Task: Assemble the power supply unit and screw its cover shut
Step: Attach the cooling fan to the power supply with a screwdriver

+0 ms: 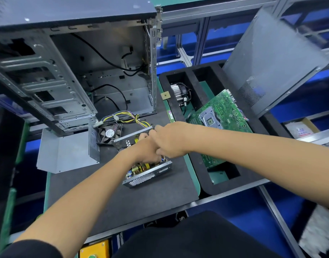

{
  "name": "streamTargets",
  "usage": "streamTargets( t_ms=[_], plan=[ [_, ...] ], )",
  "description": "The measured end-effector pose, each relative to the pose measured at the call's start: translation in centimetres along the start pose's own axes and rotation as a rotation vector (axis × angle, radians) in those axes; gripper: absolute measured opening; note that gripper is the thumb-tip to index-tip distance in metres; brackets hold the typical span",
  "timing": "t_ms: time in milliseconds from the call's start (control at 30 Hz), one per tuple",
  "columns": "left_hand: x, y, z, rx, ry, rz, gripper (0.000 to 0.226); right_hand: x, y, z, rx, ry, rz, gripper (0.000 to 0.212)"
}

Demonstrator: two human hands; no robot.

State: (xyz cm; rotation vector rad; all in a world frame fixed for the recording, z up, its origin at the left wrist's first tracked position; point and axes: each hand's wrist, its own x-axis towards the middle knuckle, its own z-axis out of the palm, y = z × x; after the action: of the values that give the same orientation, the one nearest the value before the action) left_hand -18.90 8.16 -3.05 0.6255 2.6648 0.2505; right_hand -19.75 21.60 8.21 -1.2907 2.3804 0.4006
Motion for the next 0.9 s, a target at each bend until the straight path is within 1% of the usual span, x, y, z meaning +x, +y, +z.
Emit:
streamTargets(
  t_ms=[33, 67, 100, 133, 167, 200, 233, 267, 300, 333, 400, 433, 467, 500, 533, 600, 633, 700, 767, 800, 867, 900],
  plan=[
    [0.0, 0.0, 0.0, -0.051, -0.005, -0.013, 0.011, 0.1, 0.0, -0.1, 0.01, -0.031, -0.012, 0.037],
    [0.0, -0.2, 0.1, -0.115, -0.008, -0.024, 0.013, 0.0, -0.1, -0.3, 0.009, -0.035, -0.033, 0.037],
    [-0.1, -0.2, 0.1, -0.146, -0.012, -0.021, 0.017, 0.0, -0.1, -0.4, -0.005, -0.014, -0.053, 0.029],
    [-0.1, -0.2, 0.1, -0.164, -0.02, -0.017, 0.02, 0.0, -0.3, -0.5, -0.023, 0.013, -0.069, 0.016],
    [-0.1, -0.2, 0.1, -0.189, -0.03, -0.019, 0.021, 0.1, -0.3, -0.5, -0.028, 0.048, -0.086, 0.021],
    [-0.1, -0.2, 0.2, -0.207, -0.039, -0.026, 0.019, 0.3, -0.4, -0.7, -0.052, 0.09, -0.106, 0.036],
    [-0.2, -0.1, 0.1, -0.21, -0.055, -0.033, 0.015, 0.3, -0.6, -0.8, -0.072, 0.098, -0.109, 0.044],
    [-0.1, -0.1, 0.0, -0.198, -0.074, -0.046, 0.013, 0.5, -0.6, -0.6, -0.087, 0.11, -0.09, 0.044],
    [0.0, 0.0, -0.1, -0.195, -0.1, -0.06, 0.012, 0.6, -0.7, -0.5, -0.116, 0.108, -0.062, 0.039],
    [0.1, -0.1, -0.1, -0.166, -0.115, -0.063, 0.012, 0.6, -0.9, -0.2, -0.128, 0.12, -0.04, 0.029],
    [0.2, -0.2, 0.0, -0.02, -0.101, -0.033, 0.012, 0.6, -1.1, 0.0, -0.079, 0.076, -0.011, 0.005],
    [0.2, -0.3, 0.1, 0.037, -0.082, -0.017, 0.012, 0.5, -1.2, 0.0, -0.037, 0.038, 0.002, 0.02],
    [0.3, -0.3, 0.3, 0.045, -0.065, -0.017, 0.016, 0.5, -1.2, -0.1, -0.015, -0.008, 0.005, 0.032],
    [0.3, -0.3, 0.5, 0.022, -0.049, -0.024, 0.02, 0.4, -1.2, -0.3, -0.017, -0.036, -0.005, 0.036],
    [0.3, -0.3, 0.5, -0.016, -0.037, -0.028, 0.021, 0.4, -1.2, -0.5, -0.034, -0.028, -0.015, 0.033],
    [0.3, -0.2, 0.5, -0.082, -0.013, -0.028, 0.015, 0.3, -1.0, -0.6, -0.074, 0.041, -0.034, 0.015],
    [0.3, -0.2, 0.5, -0.109, -0.011, -0.031, 0.014, 0.2, -1.0, -0.6, -0.08, 0.072, -0.036, 0.014],
    [0.1, -0.1, 0.2, -0.078, -0.017, -0.024, 0.013, 0.0, -1.1, -0.4, -0.074, 0.094, -0.021, 0.008],
    [0.1, 0.0, 0.1, -0.044, -0.004, -0.015, 0.009, -0.1, -1.0, 0.1, -0.095, 0.092, 0.026, 0.016],
    [0.1, 0.2, 0.0, -0.043, -0.002, -0.022, 0.011, -0.1, -0.9, 0.2, -0.093, 0.084, 0.041, 0.019],
    [0.1, 0.5, -0.3, 0.011, -0.029, -0.043, 0.011, -0.3, -0.8, 0.2, -0.027, 0.053, 0.066, 0.027],
    [0.1, 0.6, -0.4, 0.052, -0.048, -0.057, 0.015, -0.3, -0.7, 0.1, 0.011, 0.034, 0.068, 0.035]
  ],
)
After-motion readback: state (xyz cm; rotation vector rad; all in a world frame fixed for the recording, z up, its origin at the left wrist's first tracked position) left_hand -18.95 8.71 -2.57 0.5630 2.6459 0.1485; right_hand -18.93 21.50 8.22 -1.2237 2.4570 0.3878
